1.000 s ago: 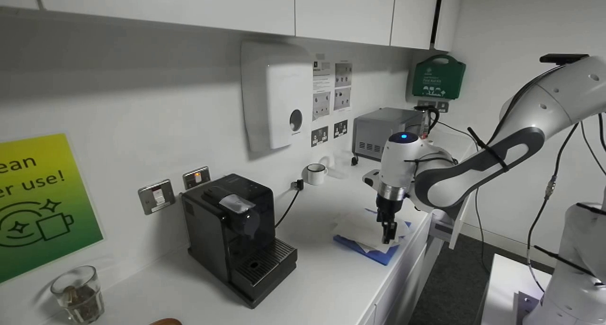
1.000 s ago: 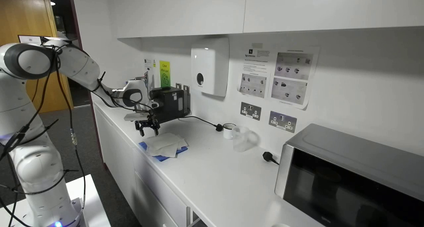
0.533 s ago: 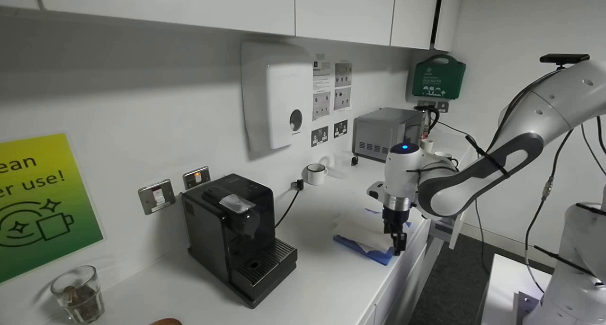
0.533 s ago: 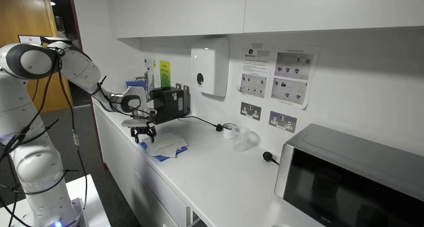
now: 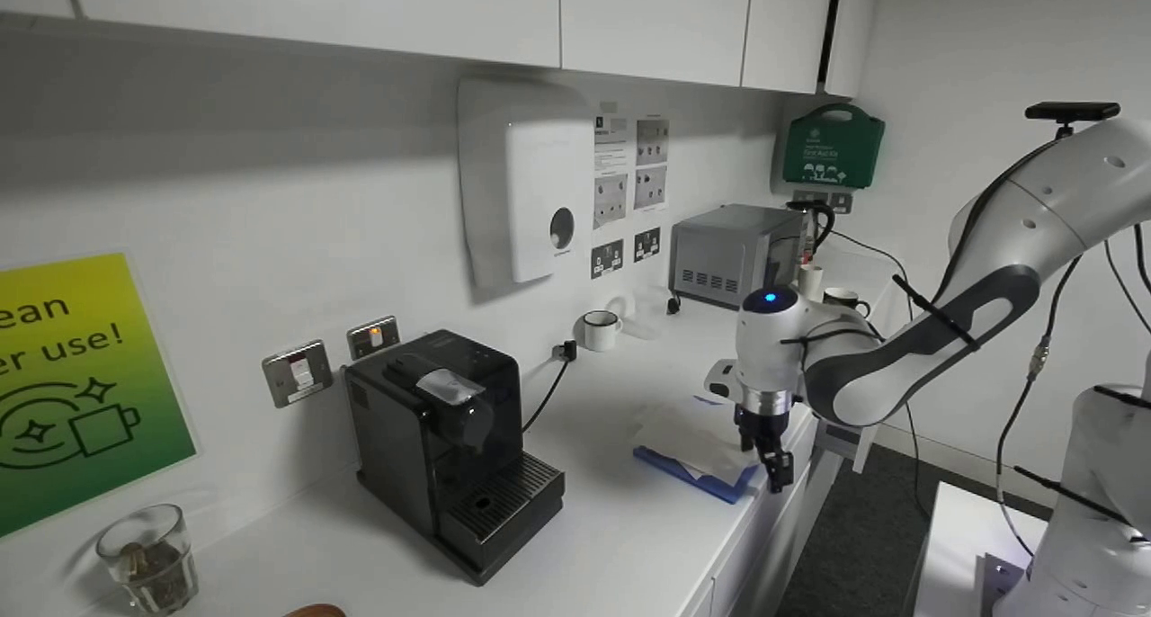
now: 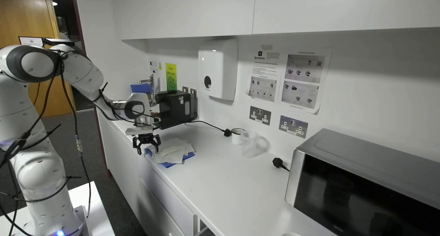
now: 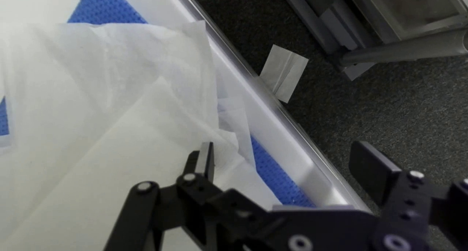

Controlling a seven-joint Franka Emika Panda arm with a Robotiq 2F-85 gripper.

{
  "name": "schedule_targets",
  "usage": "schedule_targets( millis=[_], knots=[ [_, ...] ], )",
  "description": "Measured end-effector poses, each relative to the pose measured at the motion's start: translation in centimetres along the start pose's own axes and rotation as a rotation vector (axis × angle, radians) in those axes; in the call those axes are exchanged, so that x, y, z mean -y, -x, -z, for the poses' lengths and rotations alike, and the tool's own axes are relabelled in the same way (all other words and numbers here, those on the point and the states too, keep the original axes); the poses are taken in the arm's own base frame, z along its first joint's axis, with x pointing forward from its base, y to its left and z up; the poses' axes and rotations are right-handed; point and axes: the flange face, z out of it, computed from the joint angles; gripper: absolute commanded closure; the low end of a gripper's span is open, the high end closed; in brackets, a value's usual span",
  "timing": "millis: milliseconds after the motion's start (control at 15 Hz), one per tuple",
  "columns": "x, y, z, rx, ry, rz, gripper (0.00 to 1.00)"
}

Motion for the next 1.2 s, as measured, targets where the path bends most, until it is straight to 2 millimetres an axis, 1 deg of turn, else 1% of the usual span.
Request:
schedule_targets(
  millis=[533, 867, 1200],
  knots=[
    [0.2, -0.2, 1.7, -0.02, 0.067, 0.046, 0.0],
    [0.0, -0.4, 2.4, -0.022, 0.168, 0.11, 0.0],
    [-0.2, -1.1, 2.9, -0.104, 0.204, 0.127, 0.0]
  ],
)
